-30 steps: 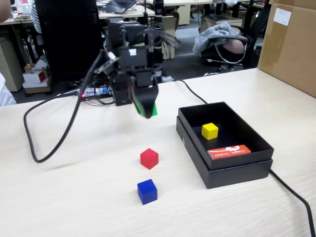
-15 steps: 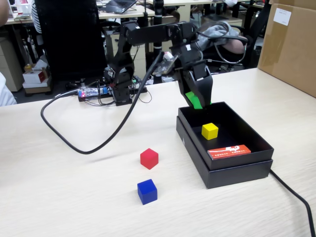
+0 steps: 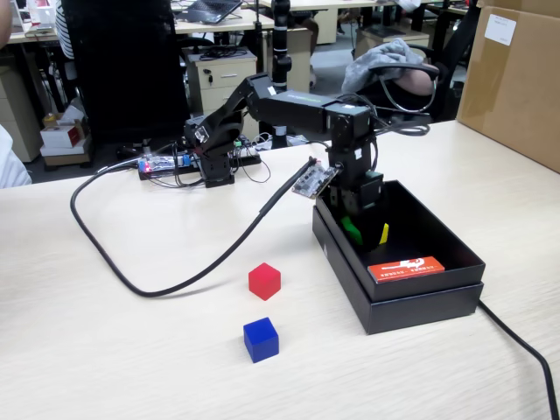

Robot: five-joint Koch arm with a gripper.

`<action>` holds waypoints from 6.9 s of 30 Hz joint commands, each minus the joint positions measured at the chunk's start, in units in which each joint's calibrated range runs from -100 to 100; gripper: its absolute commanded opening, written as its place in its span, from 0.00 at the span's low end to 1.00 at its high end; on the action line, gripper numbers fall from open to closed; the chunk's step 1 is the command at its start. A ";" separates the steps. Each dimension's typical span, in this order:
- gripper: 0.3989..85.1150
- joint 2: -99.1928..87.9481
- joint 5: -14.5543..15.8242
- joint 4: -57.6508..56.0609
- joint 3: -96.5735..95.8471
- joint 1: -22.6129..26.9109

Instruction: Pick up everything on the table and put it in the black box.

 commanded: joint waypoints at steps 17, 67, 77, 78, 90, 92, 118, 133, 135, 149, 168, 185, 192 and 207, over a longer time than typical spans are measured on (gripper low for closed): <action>0.49 -26.48 0.49 -2.11 -6.27 -2.88; 0.57 -6.06 -6.25 -0.90 -4.18 -14.46; 0.35 -2.50 -6.64 -0.90 -3.91 -14.51; 0.32 -2.27 -6.64 -0.90 -3.91 -14.51; 0.01 -21.20 -6.94 -0.90 -8.90 -12.55; 0.01 -27.86 -6.59 -1.07 -10.35 -10.94; 0.01 -19.25 0.10 -1.33 -13.52 2.69; 0.41 -18.45 1.47 -2.11 -14.97 2.69; 0.41 -20.17 1.51 -2.02 -14.97 2.44; 0.48 -38.53 0.78 -2.02 -15.88 -1.42; 0.57 -45.18 -6.79 3.16 -22.22 -16.17; 0.55 6.11 -7.13 2.82 24.29 -17.92; 0.52 18.50 -7.91 3.16 32.44 -17.68; 0.49 24.24 -8.64 2.99 32.08 -17.05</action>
